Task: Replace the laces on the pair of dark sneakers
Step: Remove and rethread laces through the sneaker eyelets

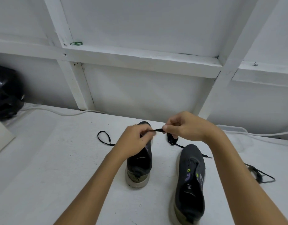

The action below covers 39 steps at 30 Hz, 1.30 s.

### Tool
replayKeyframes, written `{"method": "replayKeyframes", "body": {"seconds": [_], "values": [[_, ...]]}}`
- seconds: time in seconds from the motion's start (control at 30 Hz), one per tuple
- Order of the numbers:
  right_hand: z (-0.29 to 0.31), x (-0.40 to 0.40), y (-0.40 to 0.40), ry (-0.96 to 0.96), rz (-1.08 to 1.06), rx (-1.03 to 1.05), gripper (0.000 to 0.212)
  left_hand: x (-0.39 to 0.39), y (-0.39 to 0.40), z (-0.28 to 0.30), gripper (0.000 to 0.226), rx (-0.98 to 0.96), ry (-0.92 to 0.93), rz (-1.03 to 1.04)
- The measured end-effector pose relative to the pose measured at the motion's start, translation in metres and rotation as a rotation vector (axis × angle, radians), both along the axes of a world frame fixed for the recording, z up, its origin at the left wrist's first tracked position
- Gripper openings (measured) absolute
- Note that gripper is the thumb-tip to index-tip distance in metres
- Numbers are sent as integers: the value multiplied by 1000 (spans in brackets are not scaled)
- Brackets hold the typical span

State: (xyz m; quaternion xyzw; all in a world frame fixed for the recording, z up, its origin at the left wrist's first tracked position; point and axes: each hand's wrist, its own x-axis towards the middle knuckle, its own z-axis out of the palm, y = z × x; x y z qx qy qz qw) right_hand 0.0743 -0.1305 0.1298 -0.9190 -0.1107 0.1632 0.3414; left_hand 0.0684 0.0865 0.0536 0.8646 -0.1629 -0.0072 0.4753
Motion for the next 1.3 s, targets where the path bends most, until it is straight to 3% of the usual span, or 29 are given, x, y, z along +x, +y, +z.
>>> {"method": "replayKeyframes", "body": {"seconds": [0.1, 0.17, 0.23, 0.33, 0.43, 0.5, 0.57, 0.8, 1.1, 1.3], "values": [[-2, 0, -12, -15, -67, -109, 25, 7, 15, -10, 17, -246, 171, 469], [-3, -2, -17, -30, -94, -120, 26, 7, 31, -19, 16, -211, 243, 657], [-4, -4, -13, -47, -78, -114, 25, 1, 38, -23, 33, -89, 184, 556], [-6, -6, 6, -68, -24, -84, 21, -11, 26, -11, 57, -7, -63, 185], [-7, -6, 24, -87, 8, -28, 18, -13, 7, 3, 33, 12, -194, 3], [-8, -6, 28, -100, 15, -10, 18, -13, 4, 8, 12, 11, -228, 20], [-9, -6, 25, -100, 3, -9, 16, -13, 8, 7, 6, -7, -223, 65], [-21, -10, 10, -72, -40, -27, 21, -9, 31, 3, 11, -16, -297, 243], [-27, -15, 26, -81, -33, 124, 17, -1, 35, 10, 12, -116, -152, 343], [-41, -18, 24, -19, -39, 46, 26, 11, 43, 14, 14, -138, -73, 459]]}}
